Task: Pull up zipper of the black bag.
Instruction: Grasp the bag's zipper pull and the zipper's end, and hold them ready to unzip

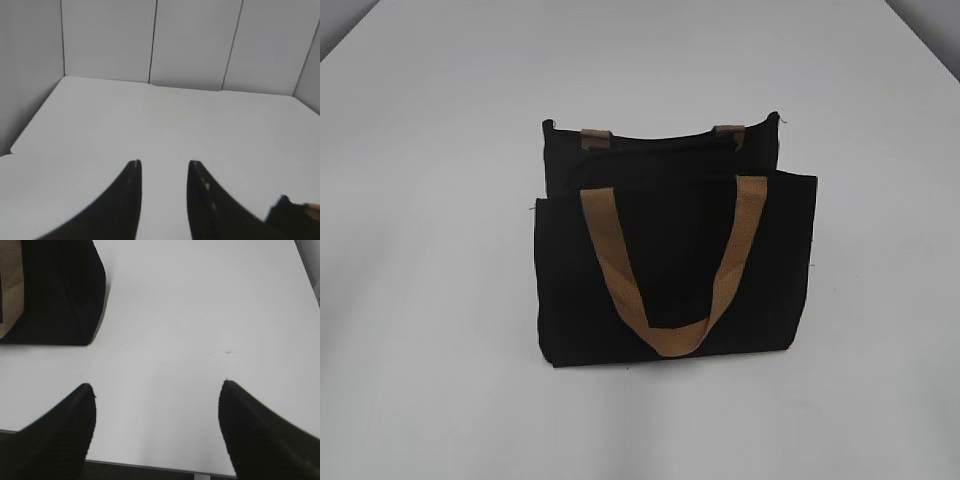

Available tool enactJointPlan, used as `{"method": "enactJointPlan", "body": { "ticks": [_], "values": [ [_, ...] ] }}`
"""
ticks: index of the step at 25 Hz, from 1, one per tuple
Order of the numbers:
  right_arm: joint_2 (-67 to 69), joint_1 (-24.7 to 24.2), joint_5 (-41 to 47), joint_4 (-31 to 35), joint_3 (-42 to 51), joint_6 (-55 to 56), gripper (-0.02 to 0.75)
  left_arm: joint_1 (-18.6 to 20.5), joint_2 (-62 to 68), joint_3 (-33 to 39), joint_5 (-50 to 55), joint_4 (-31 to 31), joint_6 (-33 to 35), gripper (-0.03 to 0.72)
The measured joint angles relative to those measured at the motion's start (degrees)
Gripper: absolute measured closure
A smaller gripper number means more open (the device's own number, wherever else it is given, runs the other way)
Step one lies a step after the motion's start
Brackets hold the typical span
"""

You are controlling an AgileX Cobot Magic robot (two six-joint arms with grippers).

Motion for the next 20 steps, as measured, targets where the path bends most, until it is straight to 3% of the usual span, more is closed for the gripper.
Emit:
{"method": "enactJointPlan", "body": {
  "ticks": [3,6,11,15,20],
  "values": [
    [0.0,0.0,0.0,0.0,0.0,0.0,0.148,-1.2,15.3,0.0,-15.1,-1.2,0.8,0.449],
    [0.0,0.0,0.0,0.0,0.0,0.0,0.148,-4.9,32.8,0.1,-31.0,-1.4,0.0,0.449],
    [0.0,0.0,0.0,0.0,0.0,0.0,0.148,-13.7,53.7,0.3,-46.6,-0.4,-9.6,0.449],
    [0.0,0.0,0.0,0.0,0.0,0.0,0.148,-23.6,61.0,4.0,-55.3,4.0,-12.1,0.449],
    [0.0,0.0,0.0,0.0,0.0,0.0,0.148,-31.1,62.9,11.6,-63.4,5.3,-13.0,0.448]
  ]
}}
